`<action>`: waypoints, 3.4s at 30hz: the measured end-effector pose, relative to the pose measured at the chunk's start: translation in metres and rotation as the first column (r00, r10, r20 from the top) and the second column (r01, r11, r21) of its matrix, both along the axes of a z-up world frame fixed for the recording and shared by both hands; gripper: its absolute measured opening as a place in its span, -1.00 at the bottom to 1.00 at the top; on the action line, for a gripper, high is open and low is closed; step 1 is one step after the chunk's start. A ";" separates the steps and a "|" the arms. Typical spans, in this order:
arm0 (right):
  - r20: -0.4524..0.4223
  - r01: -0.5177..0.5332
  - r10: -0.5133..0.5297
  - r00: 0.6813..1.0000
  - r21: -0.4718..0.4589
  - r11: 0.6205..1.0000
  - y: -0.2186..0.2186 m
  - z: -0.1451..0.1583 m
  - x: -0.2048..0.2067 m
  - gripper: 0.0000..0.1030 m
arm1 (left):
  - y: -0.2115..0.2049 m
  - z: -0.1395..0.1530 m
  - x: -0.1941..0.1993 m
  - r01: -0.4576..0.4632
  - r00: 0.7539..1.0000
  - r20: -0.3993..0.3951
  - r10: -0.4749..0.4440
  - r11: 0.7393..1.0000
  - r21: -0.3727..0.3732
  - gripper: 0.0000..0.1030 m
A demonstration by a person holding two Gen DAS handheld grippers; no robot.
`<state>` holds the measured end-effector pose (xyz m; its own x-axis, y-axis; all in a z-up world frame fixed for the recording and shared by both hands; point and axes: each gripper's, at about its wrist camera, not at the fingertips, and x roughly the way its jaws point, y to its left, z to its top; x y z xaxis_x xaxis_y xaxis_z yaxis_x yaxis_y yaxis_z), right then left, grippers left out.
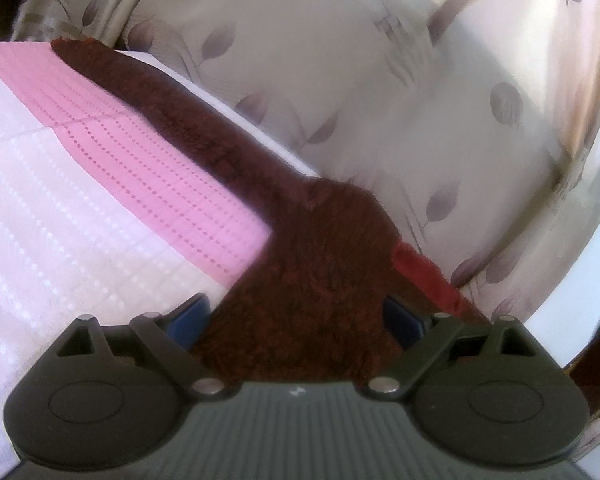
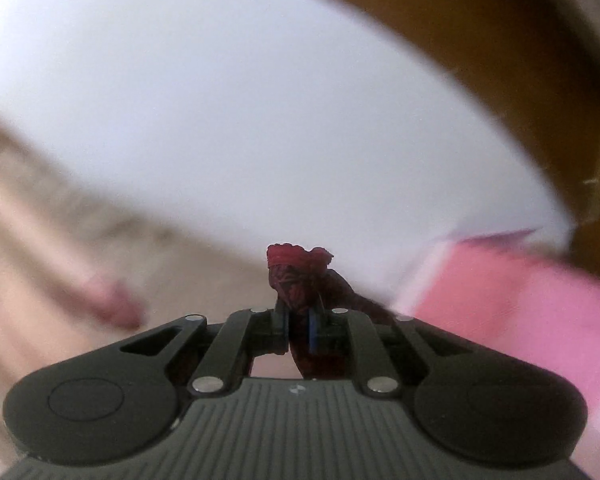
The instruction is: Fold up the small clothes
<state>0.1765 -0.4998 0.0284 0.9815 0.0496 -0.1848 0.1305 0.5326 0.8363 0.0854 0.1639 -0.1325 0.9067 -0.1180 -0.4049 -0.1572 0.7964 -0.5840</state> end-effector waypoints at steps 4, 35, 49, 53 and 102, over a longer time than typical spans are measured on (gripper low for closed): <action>0.046 -0.177 0.178 0.983 -0.026 0.984 0.082 0.024 0.044 -0.73 | 0.005 -0.001 -0.003 0.000 1.000 0.020 0.001 0.999 -0.033 0.82; -0.249 -0.639 0.619 0.745 0.000 0.769 0.442 -0.108 0.111 -0.71 | 0.020 -0.007 -0.016 0.003 0.993 0.119 0.017 0.987 -0.163 0.83; -0.282 -0.661 0.646 0.710 0.052 0.749 0.454 -0.138 0.108 -0.06 | 0.020 -0.007 -0.016 0.002 0.993 0.118 0.017 0.987 -0.158 0.83; -0.163 -0.645 0.636 0.755 -0.008 0.764 0.421 -0.103 0.063 0.06 | 0.020 -0.007 -0.016 0.000 0.993 0.117 0.018 0.988 -0.157 0.83; -0.342 -0.489 0.378 0.860 -0.341 0.803 0.270 -0.131 0.001 0.07 | 0.285 0.041 0.160 -0.280 0.956 0.015 0.294 0.921 -0.270 -0.85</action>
<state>0.1771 -0.2302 -0.1022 0.7931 0.3262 -0.5145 -0.0260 0.8619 0.5064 0.2450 0.4494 -0.0918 0.9372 0.0555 -0.3444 -0.3184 0.5392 -0.7797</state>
